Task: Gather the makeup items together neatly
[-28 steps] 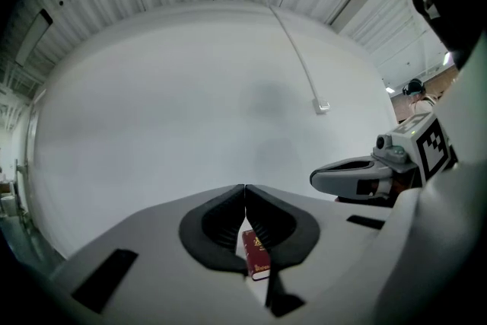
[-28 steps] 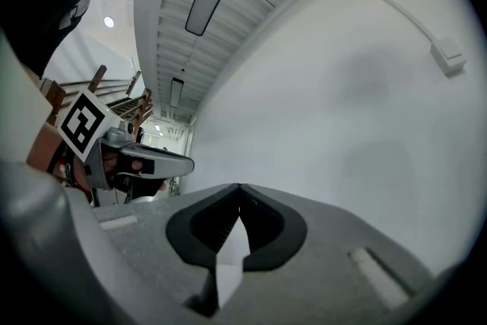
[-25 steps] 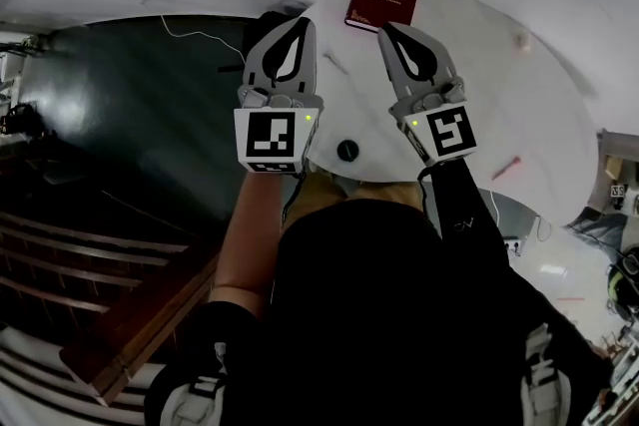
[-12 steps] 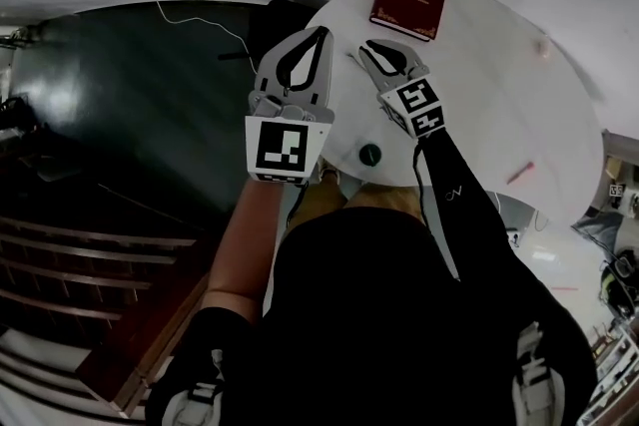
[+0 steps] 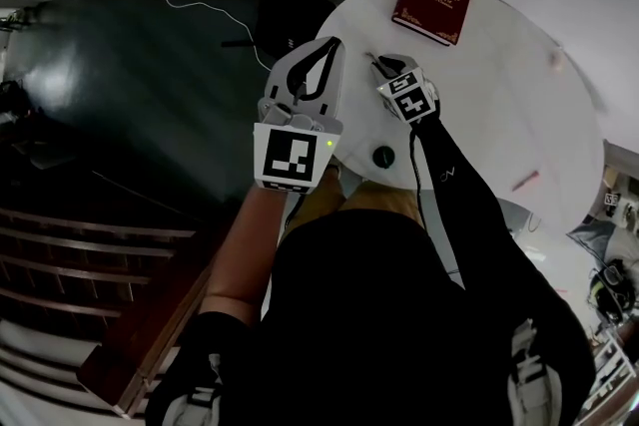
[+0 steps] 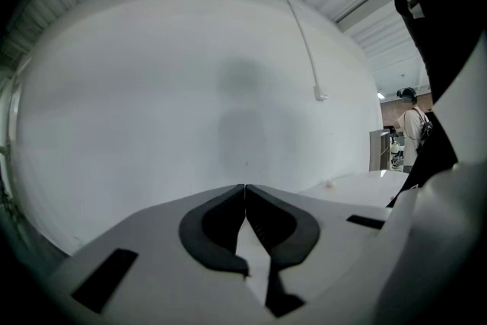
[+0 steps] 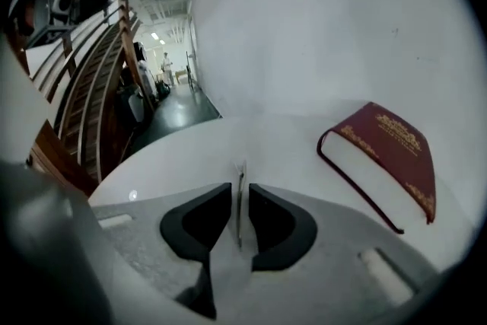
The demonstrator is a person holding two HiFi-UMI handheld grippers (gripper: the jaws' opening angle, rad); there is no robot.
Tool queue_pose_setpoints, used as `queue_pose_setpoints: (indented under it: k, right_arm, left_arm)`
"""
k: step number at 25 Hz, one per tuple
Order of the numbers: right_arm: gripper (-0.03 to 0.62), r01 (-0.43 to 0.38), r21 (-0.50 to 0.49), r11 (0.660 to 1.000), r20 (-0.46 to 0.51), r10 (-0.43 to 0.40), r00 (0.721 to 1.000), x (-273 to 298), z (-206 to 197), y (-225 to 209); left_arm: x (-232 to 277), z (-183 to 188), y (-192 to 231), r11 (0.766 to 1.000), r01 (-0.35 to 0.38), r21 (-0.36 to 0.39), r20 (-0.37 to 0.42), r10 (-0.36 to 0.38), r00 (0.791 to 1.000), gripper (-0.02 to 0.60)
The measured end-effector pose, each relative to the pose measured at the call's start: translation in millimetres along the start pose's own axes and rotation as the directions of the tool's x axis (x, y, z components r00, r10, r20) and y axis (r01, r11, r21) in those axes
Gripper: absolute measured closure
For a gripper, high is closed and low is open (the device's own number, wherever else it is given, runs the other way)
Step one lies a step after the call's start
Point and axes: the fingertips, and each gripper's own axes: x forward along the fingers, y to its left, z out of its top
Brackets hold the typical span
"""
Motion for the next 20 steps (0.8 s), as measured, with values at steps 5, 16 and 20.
queue_pose_setpoints:
  k: [5, 16, 20]
  right_arm:
    - [0.579, 0.032, -0.063, 0.997, -0.035, -0.035, 0.999, 1, 1, -1]
    - [0.579, 0.230, 0.134, 0.964, 0.385, -0.265, 0.884, -133, 120, -11]
    - [0.579, 0.305, 0.227, 0.925, 0.517, -0.380, 0.767, -199, 163, -5]
  left_arm:
    - [-2, -1, 6, 1.000, 0.006, -0.001, 0.002, -0.006, 1.000, 0.571]
    - [-1, 24, -8, 0.995, 0.084, 0.044, 0.057, -0.086, 0.995, 0.572]
    - [-1, 33, -4, 0.992, 0.073, 0.102, 0.069, -0.081, 0.994, 0.571]
